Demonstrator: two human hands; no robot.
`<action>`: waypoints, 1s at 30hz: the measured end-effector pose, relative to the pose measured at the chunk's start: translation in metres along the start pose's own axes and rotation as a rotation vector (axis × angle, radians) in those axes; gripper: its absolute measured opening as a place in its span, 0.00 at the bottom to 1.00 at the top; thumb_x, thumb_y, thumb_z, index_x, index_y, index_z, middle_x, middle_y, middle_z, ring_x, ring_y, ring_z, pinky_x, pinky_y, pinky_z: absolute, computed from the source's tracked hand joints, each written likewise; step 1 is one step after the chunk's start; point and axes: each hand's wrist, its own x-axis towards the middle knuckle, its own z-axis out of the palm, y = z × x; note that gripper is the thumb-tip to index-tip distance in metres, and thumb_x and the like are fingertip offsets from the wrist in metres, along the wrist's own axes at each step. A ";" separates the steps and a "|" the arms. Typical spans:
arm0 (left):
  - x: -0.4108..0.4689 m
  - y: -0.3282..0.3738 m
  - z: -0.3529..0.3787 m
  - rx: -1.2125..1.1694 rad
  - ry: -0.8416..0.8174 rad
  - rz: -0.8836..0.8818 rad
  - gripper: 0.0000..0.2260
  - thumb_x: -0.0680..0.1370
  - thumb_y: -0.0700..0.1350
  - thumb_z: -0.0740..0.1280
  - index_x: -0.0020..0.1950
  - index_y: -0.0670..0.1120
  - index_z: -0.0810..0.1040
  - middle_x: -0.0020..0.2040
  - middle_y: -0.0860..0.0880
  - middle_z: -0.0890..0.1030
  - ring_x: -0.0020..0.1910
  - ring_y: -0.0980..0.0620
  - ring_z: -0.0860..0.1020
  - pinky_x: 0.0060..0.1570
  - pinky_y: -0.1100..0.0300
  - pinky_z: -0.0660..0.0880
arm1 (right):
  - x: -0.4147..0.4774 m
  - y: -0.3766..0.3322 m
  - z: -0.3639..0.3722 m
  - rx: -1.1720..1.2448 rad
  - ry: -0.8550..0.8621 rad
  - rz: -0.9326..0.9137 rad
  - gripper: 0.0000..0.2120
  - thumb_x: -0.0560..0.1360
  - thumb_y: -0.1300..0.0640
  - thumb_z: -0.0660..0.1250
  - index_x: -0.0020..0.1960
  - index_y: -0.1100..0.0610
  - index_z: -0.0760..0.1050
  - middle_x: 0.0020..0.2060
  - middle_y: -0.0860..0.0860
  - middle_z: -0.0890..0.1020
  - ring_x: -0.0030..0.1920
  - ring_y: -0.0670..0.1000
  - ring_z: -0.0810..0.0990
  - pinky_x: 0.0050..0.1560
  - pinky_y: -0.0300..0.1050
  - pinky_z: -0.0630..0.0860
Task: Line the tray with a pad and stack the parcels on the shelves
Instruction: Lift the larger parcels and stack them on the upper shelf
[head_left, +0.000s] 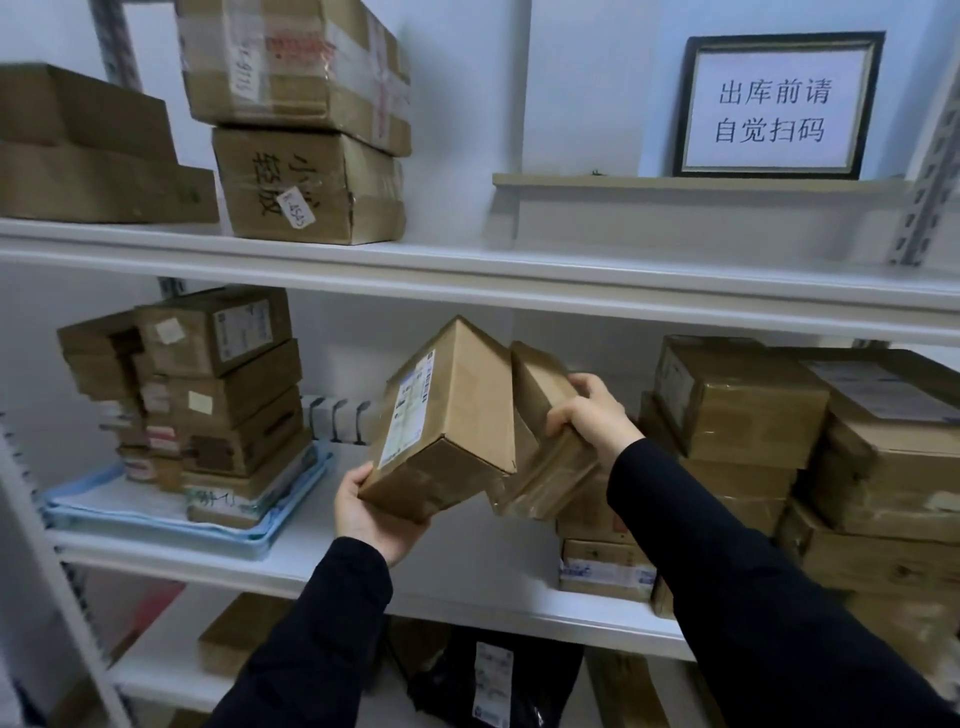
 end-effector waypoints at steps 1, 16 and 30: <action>-0.005 0.002 -0.004 -0.009 -0.005 0.003 0.13 0.71 0.51 0.60 0.49 0.45 0.76 0.44 0.42 0.77 0.44 0.44 0.73 0.47 0.54 0.68 | -0.003 -0.002 0.002 0.033 -0.015 -0.003 0.47 0.43 0.52 0.70 0.63 0.38 0.68 0.58 0.54 0.74 0.56 0.60 0.75 0.54 0.56 0.78; -0.065 0.083 -0.041 -0.130 -0.100 0.149 0.16 0.75 0.53 0.60 0.56 0.45 0.75 0.53 0.40 0.76 0.53 0.41 0.75 0.59 0.49 0.71 | -0.103 -0.056 0.052 0.279 -0.047 -0.208 0.32 0.63 0.72 0.63 0.66 0.54 0.73 0.56 0.54 0.77 0.46 0.52 0.75 0.38 0.42 0.73; -0.087 0.134 0.007 -0.063 -0.406 0.307 0.17 0.77 0.50 0.57 0.47 0.45 0.84 0.44 0.45 0.84 0.46 0.46 0.79 0.57 0.51 0.71 | -0.139 -0.087 0.061 0.754 0.246 -0.489 0.36 0.58 0.64 0.63 0.66 0.51 0.66 0.58 0.58 0.76 0.53 0.57 0.77 0.43 0.45 0.78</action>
